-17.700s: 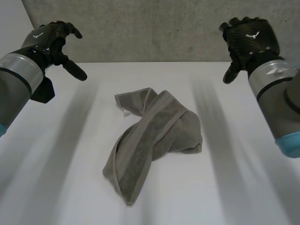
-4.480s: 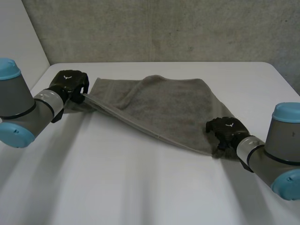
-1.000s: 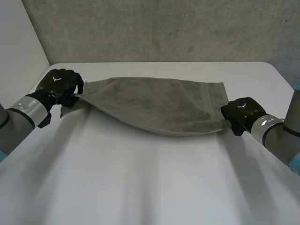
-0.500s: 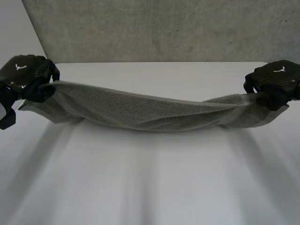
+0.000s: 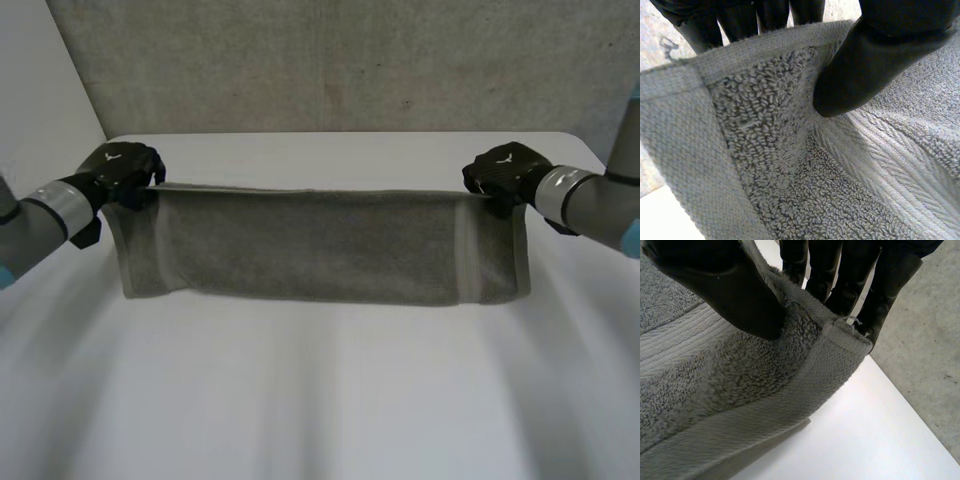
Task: Fold the towel.
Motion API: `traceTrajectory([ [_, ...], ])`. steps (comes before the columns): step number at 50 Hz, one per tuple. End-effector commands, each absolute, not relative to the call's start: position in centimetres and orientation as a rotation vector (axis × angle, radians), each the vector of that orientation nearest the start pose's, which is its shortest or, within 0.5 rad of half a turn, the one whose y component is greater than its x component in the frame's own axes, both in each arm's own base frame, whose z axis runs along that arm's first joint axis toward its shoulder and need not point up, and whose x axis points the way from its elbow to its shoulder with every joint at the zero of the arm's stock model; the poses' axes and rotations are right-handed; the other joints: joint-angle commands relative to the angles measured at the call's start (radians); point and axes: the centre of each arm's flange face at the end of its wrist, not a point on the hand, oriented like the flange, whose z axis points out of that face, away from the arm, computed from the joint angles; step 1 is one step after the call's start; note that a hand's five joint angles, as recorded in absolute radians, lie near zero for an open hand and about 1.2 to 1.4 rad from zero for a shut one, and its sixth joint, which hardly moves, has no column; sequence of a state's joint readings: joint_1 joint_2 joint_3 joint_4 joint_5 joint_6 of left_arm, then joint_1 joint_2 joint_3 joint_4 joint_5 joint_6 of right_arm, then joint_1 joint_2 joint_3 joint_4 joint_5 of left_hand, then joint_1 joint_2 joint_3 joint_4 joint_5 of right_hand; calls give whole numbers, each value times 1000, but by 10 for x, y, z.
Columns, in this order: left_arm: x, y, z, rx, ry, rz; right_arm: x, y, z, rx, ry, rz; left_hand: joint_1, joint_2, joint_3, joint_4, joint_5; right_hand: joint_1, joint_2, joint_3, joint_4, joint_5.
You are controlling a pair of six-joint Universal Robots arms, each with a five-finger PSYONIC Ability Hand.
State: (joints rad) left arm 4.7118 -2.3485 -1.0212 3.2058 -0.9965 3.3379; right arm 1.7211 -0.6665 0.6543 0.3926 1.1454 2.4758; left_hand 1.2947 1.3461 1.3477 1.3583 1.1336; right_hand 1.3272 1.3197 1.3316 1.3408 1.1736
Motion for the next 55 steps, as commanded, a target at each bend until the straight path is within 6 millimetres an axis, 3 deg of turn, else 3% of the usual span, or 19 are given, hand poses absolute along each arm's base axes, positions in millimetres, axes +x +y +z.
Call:
traceTrajectory([
  [1, -192, -456, 165, 915, 2465, -2248, 244, -431, 177, -1324, 2121, -1869, 102, 50, 49, 38, 88, 69, 77, 65, 55, 48],
  [5, -198, -460, 158, 918, 2458, -2251, 245, -437, 171, -1317, 2121, -1917, 102, 50, 49, 38, 88, 23, 31, 19, 10, 2],
  [8, -197, -466, 154, 899, 2443, -2251, 245, -440, 164, -1311, 2126, -1930, 102, 50, 49, 38, 88, -162, -154, -166, -175, -183],
  [9, -198, -467, 151, 893, 2446, -2246, 245, -441, 163, -1308, 2129, -1936, -78, -130, -131, -142, -92, -316, -308, -320, -330, -337],
  [10, -197, -468, 149, 889, 2447, -2243, 245, -441, 161, -1308, 2132, -1935, -423, -474, -476, -487, -436, -588, -580, -592, -601, -609],
  [11, -197, -468, 149, 888, 2447, -2243, 245, -441, 161, -1308, 2132, -1935, -426, -478, -479, -490, -440, -590, -583, -595, -604, -611],
  [12, -198, -469, 148, 887, 2447, -2242, 245, -442, 161, -1303, 2140, -1939, -807, -859, -860, -871, -821, -971, -964, -976, -985, -992],
  [13, -198, -469, 148, 887, 2447, -2242, 245, -442, 161, -1303, 2140, -1939, -811, -862, -864, -875, -824, -975, -968, -979, -989, -996],
  [14, -198, -469, 149, 883, 2446, -2244, 245, -443, 162, -1292, 2142, -1957, -988, -1040, -1041, -1052, -1002, -1153, -1145, -1157, -1166, -1174],
  [22, -202, -468, 165, 839, 2388, -2270, 246, -446, 185, -1125, 2106, -2063, -1011, -1062, -1064, -1074, -1024, -1153, -1145, -1157, -1166, -1174],
  [27, -202, -465, 183, 834, 2350, -2298, 244, -437, 202, -1078, 2098, -2065, -1020, -1071, -1073, -1083, -1033, -1153, -1145, -1157, -1166, -1174],
  [32, -202, -460, 195, 834, 2339, -2308, 241, -420, 217, -1077, 2100, -2049, -1020, -1071, -1073, -1083, -1033, -1153, -1145, -1157, -1166, -1174],
  [38, -201, -432, 205, 839, 2431, -2247, 235, -384, 222, -1091, 2153, -1954, -1011, -1062, -1064, -1074, -1024, -1153, -1145, -1157, -1166, -1174],
  [40, -200, -421, 204, 845, 2463, -2220, 230, -375, 219, -1086, 2181, -1917, -1011, -1062, -1064, -1074, -1024, -1153, -1145, -1157, -1166, -1174],
  [42, -198, -398, 202, 838, 2527, -2163, 225, -356, 210, -1091, 2231, -1840, -1014, -1065, -1067, -1077, -1027, -988, -980, -992, -1001, -1009],
  [43, -198, -398, 202, 838, 2527, -2163, 225, -356, 210, -1091, 2231, -1839, -1014, -1065, -1067, -1077, -1027, -987, -979, -991, -1000, -1008],
  [45, -196, -379, 198, 833, 2572, -2120, 222, -341, 195, -1105, 2281, -1747, -1014, -1065, -1067, -1077, -1027, -861, -854, -865, -875, -882],
  [51, -195, -356, 190, 828, 2622, -2074, 215, -333, 172, -1103, 2334, -1656, -1014, -1065, -1067, -1077, -1027, -828, -821, -833, -842, -849],
  [55, -195, -342, 185, 829, 2641, -2061, 210, -334, 145, -1155, 2350, -1571, -1014, -1065, -1067, -1077, -1027, -817, -809, -821, -830, -838],
])
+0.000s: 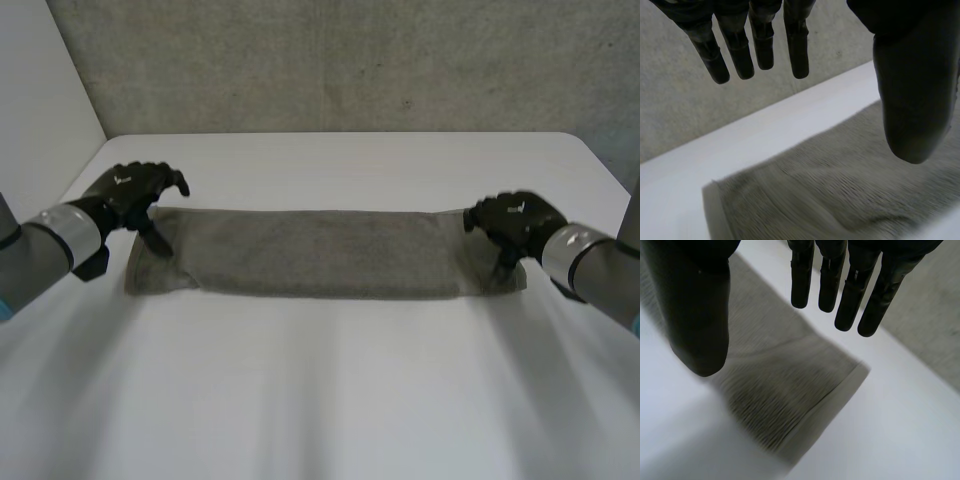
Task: Fold the towel.
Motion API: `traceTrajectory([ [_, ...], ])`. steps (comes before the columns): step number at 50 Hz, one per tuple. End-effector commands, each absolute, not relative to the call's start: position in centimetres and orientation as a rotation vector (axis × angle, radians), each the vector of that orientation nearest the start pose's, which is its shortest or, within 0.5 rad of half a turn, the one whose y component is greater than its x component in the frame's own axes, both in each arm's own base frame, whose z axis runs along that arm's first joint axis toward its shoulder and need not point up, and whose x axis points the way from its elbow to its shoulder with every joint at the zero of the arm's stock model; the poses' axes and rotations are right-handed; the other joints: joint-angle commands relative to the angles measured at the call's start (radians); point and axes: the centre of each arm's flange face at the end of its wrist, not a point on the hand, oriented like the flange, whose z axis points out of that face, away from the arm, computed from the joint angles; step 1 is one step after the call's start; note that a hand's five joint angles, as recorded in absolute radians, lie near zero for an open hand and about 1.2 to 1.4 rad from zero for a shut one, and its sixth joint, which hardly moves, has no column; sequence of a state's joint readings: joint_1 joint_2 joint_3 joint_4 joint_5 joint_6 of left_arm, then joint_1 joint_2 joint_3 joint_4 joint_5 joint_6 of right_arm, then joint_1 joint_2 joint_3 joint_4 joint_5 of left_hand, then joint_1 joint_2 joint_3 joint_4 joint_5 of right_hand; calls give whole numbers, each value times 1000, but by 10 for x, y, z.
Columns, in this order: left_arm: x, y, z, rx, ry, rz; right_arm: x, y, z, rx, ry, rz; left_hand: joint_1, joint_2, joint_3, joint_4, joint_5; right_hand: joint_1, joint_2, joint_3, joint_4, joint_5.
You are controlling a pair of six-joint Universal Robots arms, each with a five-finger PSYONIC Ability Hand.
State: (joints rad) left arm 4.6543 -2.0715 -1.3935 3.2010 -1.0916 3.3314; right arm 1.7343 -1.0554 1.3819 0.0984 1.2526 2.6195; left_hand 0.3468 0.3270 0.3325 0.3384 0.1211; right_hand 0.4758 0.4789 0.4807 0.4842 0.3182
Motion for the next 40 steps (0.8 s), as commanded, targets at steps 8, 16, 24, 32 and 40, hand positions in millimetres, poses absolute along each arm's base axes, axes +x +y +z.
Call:
traceTrajectory([
  [8, -200, -327, 176, 849, 2652, -2058, 207, -349, 118, -1195, 2335, -1621, -66, -46, -51, -57, -15, 240, 237, 235, 232, 223],
  [16, -201, -323, 174, 854, 2643, -2068, 202, -361, 111, -1182, 2332, -1683, -66, -46, -51, -57, -15, 437, 434, 432, 429, 420],
  [24, -200, -325, 175, 852, 2629, -2083, 192, -373, 113, -1155, 2344, -1733, -66, -46, -51, -57, -15, 920, 917, 916, 912, 904],
  [32, -201, -325, 176, 855, 2623, -2088, 166, -384, 122, -1096, 2398, -1773, -66, -46, -51, -57, -15, 920, 917, 916, 912, 904],
  [40, -198, -326, 177, 846, 2621, -2089, 97, -411, 142, -1046, 2536, -1910, -69, -49, -54, -60, -18, 920, 917, 916, 912, 904],
])
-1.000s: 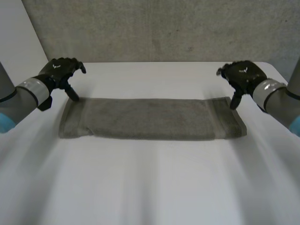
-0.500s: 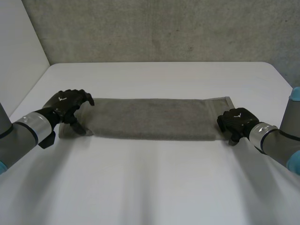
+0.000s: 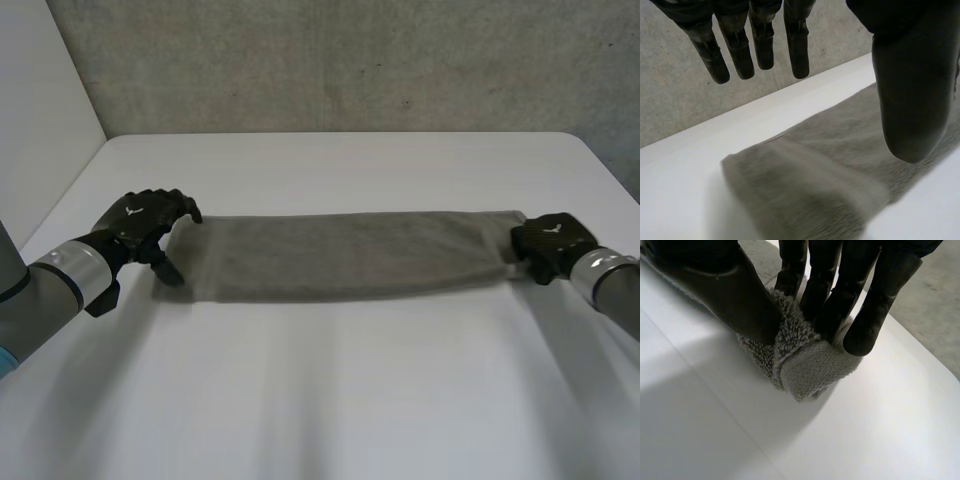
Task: Fold the towel.
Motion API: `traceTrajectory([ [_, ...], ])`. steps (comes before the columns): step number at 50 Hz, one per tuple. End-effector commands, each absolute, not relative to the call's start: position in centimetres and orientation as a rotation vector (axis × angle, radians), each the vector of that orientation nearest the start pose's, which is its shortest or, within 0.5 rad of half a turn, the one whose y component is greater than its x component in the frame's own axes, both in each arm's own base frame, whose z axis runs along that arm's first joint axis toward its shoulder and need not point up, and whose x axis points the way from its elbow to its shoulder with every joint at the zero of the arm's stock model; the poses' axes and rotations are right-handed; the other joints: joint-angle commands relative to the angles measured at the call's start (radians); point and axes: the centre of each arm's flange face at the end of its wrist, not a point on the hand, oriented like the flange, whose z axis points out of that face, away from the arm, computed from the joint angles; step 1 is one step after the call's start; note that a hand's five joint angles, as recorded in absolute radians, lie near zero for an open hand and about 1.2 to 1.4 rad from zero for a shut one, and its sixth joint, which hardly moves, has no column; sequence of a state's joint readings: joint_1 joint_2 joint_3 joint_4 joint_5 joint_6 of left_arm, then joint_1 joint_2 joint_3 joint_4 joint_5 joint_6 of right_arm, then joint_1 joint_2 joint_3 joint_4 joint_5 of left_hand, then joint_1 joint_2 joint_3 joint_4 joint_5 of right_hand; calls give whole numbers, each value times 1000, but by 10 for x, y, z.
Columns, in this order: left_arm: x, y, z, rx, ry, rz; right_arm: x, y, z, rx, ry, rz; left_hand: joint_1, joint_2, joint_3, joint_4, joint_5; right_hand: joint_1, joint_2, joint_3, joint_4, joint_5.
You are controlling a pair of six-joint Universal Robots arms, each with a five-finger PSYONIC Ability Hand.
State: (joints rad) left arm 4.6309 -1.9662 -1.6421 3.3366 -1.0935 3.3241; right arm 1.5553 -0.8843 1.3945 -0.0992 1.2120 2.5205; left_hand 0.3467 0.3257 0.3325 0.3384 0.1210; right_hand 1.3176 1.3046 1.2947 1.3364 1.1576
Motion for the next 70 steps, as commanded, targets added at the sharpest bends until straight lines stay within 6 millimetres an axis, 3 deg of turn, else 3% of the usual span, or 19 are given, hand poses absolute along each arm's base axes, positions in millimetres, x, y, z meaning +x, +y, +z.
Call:
traceTrajectory([
  [1, -197, -326, 177, 841, 2620, -2089, 97, -411, 142, -1046, 2536, -1911, -69, -48, -54, -60, -17, 79, 92, 102, 60, 64],
  [5, -196, -327, 178, 835, 2616, -2091, 72, -424, 179, -1143, 2555, -2050, -69, -48, -54, -60, -17, 79, 92, 102, 60, 64],
  [11, -196, -327, 180, 836, 2606, -2100, 96, -426, 230, -1133, 2422, -2172, -69, -48, -54, -60, -17, 79, 92, 102, 60, 64],
  [13, -196, -327, 181, 836, 2604, -2102, 149, -410, 261, -1155, 2227, -2220, -66, -45, -51, -57, -14, 79, 92, 102, 60, 64],
  [14, -196, -327, 181, 835, 2604, -2104, 149, -410, 261, -1155, 2226, -2220, -69, -48, -54, -60, -17, 79, 92, 102, 60, 64],
  [16, -197, -326, 182, 839, 2604, -2105, 216, -383, 273, -1232, 2016, -2197, -69, -48, -54, -60, -17, 79, 92, 102, 60, 64],
  [19, -199, -325, 183, 843, 2602, -2109, 252, -363, 274, -1278, 1910, -2160, -69, -48, -54, -60, -17, 79, 92, 102, 60, 64],
  [21, -200, -324, 183, 846, 2602, -2112, 318, -319, 258, -1401, 1738, -2030, -69, -48, -54, -60, -17, 79, 92, 102, 60, 64],
  [22, -200, -324, 183, 846, 2602, -2112, 319, -319, 258, -1401, 1737, -2029, -69, -48, -54, -60, -17, 79, 92, 102, 60, 64],
  [24, -199, -322, 182, 843, 2610, -2104, 372, -276, 224, -1516, 1624, -1876, -69, -48, -54, -60, -17, 79, 92, 102, 60, 64],
  [28, -199, -322, 182, 843, 2610, -2104, 402, -248, 188, -1592, 1591, -1744, -69, -48, -54, -60, -17, -108, -95, -85, -127, -123],
  [29, -199, -321, 181, 843, 2614, -2101, 408, -243, 174, -1609, 1600, -1707, -69, -48, -54, -60, -17, -477, -464, -454, -496, -492],
  [30, -199, -321, 181, 843, 2614, -2101, 408, -243, 174, -1609, 1601, -1706, -69, -48, -54, -60, -17, -481, -468, -458, -500, -496],
  [32, -198, -322, 181, 840, 2615, -2099, 406, -246, 168, -1600, 1654, -1718, -69, -48, -54, -60, -17, -1143, -1130, -1120, -1162, -1158],
  [38, -196, -322, 180, 833, 2615, -2093, 385, -263, 180, -1548, 1778, -1782, -69, -48, -54, -60, -17, -1143, -1130, -1120, -1162, -1158],
  [44, -197, -323, 181, 840, 2609, -2099, 336, -277, 182, -1479, 1955, -1759, -69, -48, -54, -60, -17, -1143, -1130, -1120, -1162, -1158],
  [49, -200, -321, 180, 852, 2615, -2098, 284, -292, 166, -1385, 2119, -1766, -69, -48, -54, -60, -17, -1143, -1130, -1120, -1162, -1158],
  [55, -207, -317, 182, 887, 2609, -2111, 254, -300, 150, -1329, 2196, -1743, -69, -48, -54, -60, -17, -1139, -1126, -1116, -1158, -1153],
  [70, -329, -270, 190, 1287, 2722, -2282, 236, -299, 133, -1254, 2199, -1670, -54, -33, -40, -46, -3, -1071, -1058, -1048, -1090, -1086],
])
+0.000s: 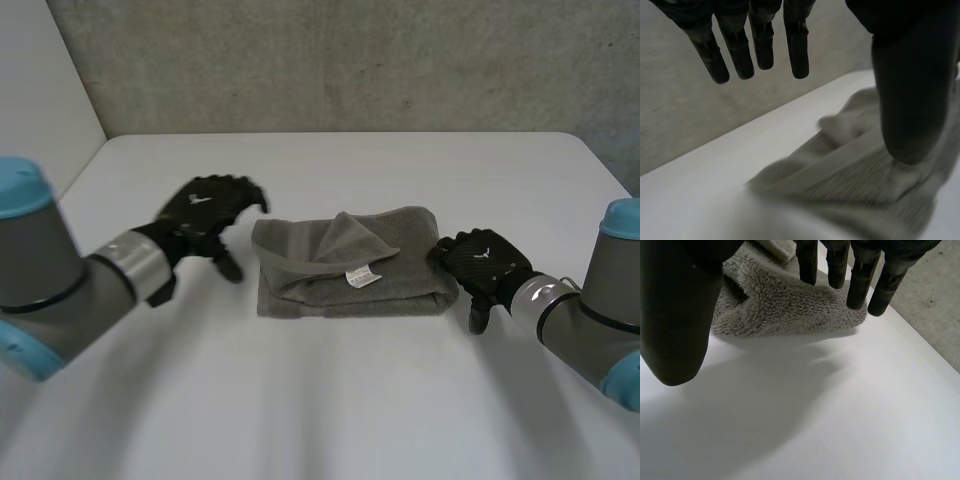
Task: Fold the towel.
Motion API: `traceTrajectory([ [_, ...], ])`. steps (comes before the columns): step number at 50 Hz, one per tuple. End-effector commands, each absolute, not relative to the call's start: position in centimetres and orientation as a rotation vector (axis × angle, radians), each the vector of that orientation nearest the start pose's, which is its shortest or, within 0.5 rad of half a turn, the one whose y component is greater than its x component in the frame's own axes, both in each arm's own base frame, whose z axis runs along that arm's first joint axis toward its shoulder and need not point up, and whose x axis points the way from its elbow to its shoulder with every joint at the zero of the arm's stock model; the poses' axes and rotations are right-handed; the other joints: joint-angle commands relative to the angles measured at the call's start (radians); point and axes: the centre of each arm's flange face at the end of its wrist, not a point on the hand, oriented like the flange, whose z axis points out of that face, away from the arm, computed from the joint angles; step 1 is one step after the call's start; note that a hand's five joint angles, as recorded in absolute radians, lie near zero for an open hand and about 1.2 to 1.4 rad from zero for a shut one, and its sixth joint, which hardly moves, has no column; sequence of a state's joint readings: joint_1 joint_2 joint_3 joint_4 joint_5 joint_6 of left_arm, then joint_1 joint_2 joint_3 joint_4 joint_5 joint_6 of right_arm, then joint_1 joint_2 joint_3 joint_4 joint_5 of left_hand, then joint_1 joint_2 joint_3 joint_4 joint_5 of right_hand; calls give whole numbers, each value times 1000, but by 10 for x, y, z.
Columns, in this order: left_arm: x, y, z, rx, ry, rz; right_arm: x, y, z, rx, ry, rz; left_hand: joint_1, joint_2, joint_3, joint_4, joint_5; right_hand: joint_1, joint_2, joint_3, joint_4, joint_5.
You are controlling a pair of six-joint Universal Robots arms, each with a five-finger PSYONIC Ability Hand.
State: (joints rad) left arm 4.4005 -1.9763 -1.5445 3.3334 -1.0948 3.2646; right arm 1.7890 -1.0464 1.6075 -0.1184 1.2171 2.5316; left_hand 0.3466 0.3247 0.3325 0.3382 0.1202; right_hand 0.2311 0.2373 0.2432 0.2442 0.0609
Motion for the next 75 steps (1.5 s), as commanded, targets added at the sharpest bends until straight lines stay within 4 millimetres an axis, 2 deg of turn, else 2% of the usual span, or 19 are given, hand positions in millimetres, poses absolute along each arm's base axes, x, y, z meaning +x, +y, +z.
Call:
traceTrajectory([
  [1, -341, -269, 187, 1322, 2723, -2288, 237, -298, 132, -1236, 2194, -1667, -51, -29, -37, -43, 1, 15, 9, 3, 2, 11],
  [2, -341, -269, 187, 1323, 2723, -2288, 237, -298, 132, -1236, 2194, -1667, -51, -29, -37, -42, 1, 15, 9, 3, 2, 11],
  [4, -360, -273, 177, 1374, 2711, -2300, 238, -297, 132, -1207, 2192, -1663, -39, -17, -25, -31, 13, 15, 9, 3, 2, 11],
  [7, -366, -279, 171, 1385, 2701, -2307, 239, -296, 131, -1204, 2192, -1658, -27, -6, -13, -19, 24, 15, 9, 3, 2, 11],
  [10, -377, -302, 153, 1323, 2674, -2321, 239, -292, 128, -1205, 2195, -1641, 25, 47, 39, 34, 77, 15, 9, 3, 2, 11],
  [17, -385, -326, 123, 1291, 2607, -2267, 240, -292, 128, -1205, 2181, -1657, 40, 62, 54, 49, 92, 18, 12, 6, 5, 14],
  [20, -385, -328, 119, 1304, 2582, -2250, 242, -291, 128, -1209, 2175, -1659, 40, 62, 54, 49, 92, 18, 12, 6, 5, 14],
  [24, -376, -337, 116, 1228, 2518, -2208, 247, -290, 129, -1223, 2145, -1681, 40, 62, 54, 49, 92, 56, 50, 44, 43, 52],
  [28, -346, -361, 126, 986, 2477, -2173, 249, -294, 131, -1216, 2117, -1729, 40, 62, 54, 49, 92, 147, 141, 135, 134, 143],
  [33, -315, -373, 144, 823, 2445, -2159, 251, -298, 132, -1174, 2100, -1751, 37, 59, 51, 46, 89, 303, 296, 291, 289, 298],
  [39, -304, -358, 147, 817, 2486, -2105, 255, -297, 123, -1160, 2106, -1717, 23, 44, 37, 31, 74, 464, 458, 452, 451, 460],
  [46, -309, -333, 142, 895, 2540, -2064, 261, -297, 114, -1178, 2107, -1697, 17, 39, 31, 25, 68, 582, 576, 570, 569, 578],
  [49, -316, -320, 146, 954, 2551, -2071, 261, -298, 112, -1180, 2110, -1697, 14, 36, 28, 22, 66, 696, 690, 684, 683, 692],
  [53, -318, -308, 156, 985, 2546, -2093, 257, -300, 111, -1179, 2129, -1690, -1, 21, 13, 7, 51, 1118, 1111, 1106, 1104, 1113],
  [57, -316, -304, 165, 973, 2530, -2124, 255, -298, 116, -1178, 2133, -1695, -1, 21, 13, 7, 51, 1165, 1159, 1153, 1152, 1161],
  [62, -308, -302, 181, 942, 2479, -2189, 251, -286, 138, -1184, 2104, -1724, -4, 18, 10, 4, 48, 1165, 1159, 1153, 1152, 1161],
  [64, -303, -299, 189, 931, 2462, -2211, 237, -290, 159, -1161, 2113, -1788, -7, 15, 7, 2, 45, 1165, 1159, 1153, 1152, 1161],
  [67, -295, -300, 192, 908, 2462, -2206, 224, -293, 175, -1203, 2126, -1820, -13, 9, 1, -4, 39, 1165, 1159, 1153, 1152, 1161],
  [75, -285, -295, 204, 895, 2452, -2237, 235, -296, 213, -1486, 2005, -1870, -30, -8, -16, -22, 22, 1165, 1159, 1153, 1152, 1161],
])
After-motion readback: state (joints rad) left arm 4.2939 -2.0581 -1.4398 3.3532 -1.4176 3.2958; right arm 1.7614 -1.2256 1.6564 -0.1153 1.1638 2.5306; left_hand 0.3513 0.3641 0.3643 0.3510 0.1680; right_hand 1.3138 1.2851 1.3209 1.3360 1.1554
